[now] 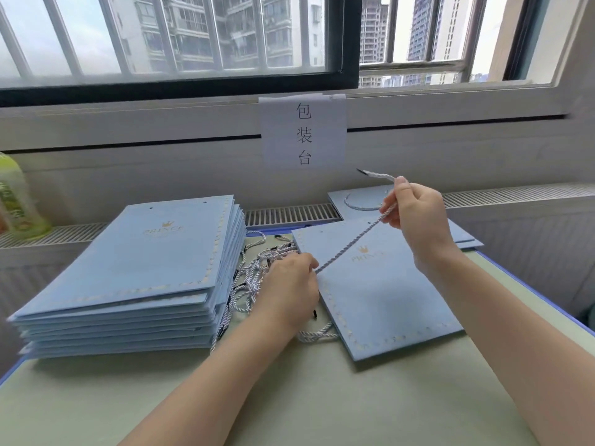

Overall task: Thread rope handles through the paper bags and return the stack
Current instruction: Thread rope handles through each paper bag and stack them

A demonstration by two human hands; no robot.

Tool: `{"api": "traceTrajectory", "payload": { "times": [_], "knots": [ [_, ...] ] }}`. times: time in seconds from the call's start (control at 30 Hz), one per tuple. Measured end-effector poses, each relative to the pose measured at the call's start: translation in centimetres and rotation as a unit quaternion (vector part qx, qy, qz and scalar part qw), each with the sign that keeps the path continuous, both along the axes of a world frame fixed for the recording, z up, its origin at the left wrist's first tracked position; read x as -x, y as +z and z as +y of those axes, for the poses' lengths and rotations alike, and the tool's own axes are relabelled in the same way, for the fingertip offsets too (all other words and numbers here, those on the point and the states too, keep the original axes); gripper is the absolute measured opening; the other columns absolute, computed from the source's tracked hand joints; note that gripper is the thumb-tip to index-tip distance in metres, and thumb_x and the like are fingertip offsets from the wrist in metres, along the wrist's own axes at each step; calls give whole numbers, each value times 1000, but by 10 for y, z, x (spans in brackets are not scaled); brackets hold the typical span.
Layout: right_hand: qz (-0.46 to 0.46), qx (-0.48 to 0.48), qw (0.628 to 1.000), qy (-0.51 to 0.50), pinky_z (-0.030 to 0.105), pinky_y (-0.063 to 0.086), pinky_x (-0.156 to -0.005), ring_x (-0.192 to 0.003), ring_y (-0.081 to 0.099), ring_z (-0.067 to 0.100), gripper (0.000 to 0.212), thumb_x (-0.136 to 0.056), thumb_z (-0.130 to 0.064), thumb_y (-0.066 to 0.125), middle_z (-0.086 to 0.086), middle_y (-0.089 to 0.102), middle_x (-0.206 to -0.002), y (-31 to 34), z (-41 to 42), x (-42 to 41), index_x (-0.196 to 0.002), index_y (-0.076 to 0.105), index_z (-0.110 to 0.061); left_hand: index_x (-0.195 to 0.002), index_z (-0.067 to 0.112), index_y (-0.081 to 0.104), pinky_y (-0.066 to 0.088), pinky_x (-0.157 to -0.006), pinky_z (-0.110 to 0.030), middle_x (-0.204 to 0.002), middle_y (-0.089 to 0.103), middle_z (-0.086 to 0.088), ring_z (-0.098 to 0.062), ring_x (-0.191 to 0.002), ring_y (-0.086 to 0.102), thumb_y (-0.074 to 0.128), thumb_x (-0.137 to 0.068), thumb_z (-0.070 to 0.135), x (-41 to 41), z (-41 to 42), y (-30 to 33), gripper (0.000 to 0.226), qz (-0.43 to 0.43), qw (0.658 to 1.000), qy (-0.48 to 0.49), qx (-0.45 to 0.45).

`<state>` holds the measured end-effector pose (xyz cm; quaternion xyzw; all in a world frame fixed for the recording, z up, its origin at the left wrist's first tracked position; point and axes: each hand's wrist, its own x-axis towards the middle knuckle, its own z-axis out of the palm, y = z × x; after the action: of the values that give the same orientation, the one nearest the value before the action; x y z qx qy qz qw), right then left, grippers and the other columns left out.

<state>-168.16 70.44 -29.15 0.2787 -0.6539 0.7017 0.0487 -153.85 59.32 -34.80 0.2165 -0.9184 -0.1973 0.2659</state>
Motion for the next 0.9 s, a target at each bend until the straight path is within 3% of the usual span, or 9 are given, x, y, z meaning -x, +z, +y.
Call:
{"api": "traceTrajectory", "payload": {
  "times": [0.07, 0.17, 0.27, 0.37, 0.47, 0.6, 0.73, 0.83, 0.9],
  "knots": [
    [52, -105, 989, -92, 29, 42, -65, -65, 57, 19, 43, -101, -24, 36, 5, 61, -69, -4, 5, 11, -68, 57, -6, -126, 9, 56, 37, -99, -34, -124, 59, -9, -25, -118, 50, 42, -96, 10, 0, 0, 1, 33, -22, 1000, 8, -2],
    [138, -396, 886, -197, 38, 37, -80, -99, 51, 34, 31, -100, -22, 31, 13, 57, -96, -18, 10, 21, -90, 53, -3, -125, 8, 55, 38, -95, -32, -121, 61, -11, -26, -114, 52, 42, -97, 12, 0, 1, 1, 32, -35, 999, 9, -3],
    [82, -559, 810, -156, 40, 36, -90, -116, 40, 35, 23, -97, -14, 31, 18, 49, -119, -28, 8, 19, -106, 50, -6, -118, 7, 61, 42, -68, -18, -95, 67, -9, -14, -82, 62, 43, -95, 7, -3, 4, 3, 28, 24, 996, -11, -83],
    [50, -573, 807, -134, 38, 34, -87, -115, 39, 34, 12, -93, -7, 32, 18, 50, -119, -27, 4, 15, -96, 43, -11, -110, 11, 63, 35, -47, -11, -80, 64, -3, 1, -45, 46, 45, -94, 5, -6, 3, 9, 25, 78, 980, -20, -182],
    [40, -578, 801, -149, 39, 32, -91, -117, 38, 33, 19, -93, -6, 31, 17, 48, -120, -26, 4, 17, -105, 46, -9, -108, 14, 63, 43, -55, -14, -93, 67, -5, -4, -60, 56, 49, -94, 6, -6, 4, 13, 22, 82, 973, -23, -216],
    [48, -617, 770, -152, 41, 32, -95, -119, 36, 34, 27, -93, -5, 32, 18, 44, -124, -32, 8, 21, -117, 43, -4, -101, 11, 64, 52, -78, -27, -90, 70, -7, -16, -84, 66, 52, -92, 2, -6, 6, 18, 17, 113, 943, -38, -312],
    [53, -618, 771, -145, 40, 35, -95, -118, 39, 34, 26, -93, -7, 33, 17, 46, -125, -26, 11, 20, -114, 48, -6, -98, 11, 60, 50, -58, -15, -72, 67, -2, -6, -62, 62, 47, -94, 4, -9, 1, 29, 15, 180, 900, -27, -396],
    [81, -621, 766, -145, 39, 35, -95, -117, 43, 33, 25, -94, -14, 33, 14, 51, -124, -19, 8, 14, -108, 53, -12, -96, 11, 52, 41, -44, -13, -59, 59, -1, -1, -44, 53, 47, -97, 11, -9, 1, 33, 6, 196, 907, -4, -373],
    [118, -603, 772, -162, 38, 35, -91, -114, 42, 32, 27, -96, -17, 31, 14, 51, -119, -18, 5, 11, -107, 55, -10, -96, 13, 51, 40, -48, -18, -64, 56, 1, -3, -52, 53, 49, -97, 22, -8, 1, 29, 9, 163, 942, 28, -291]
  ]
}}
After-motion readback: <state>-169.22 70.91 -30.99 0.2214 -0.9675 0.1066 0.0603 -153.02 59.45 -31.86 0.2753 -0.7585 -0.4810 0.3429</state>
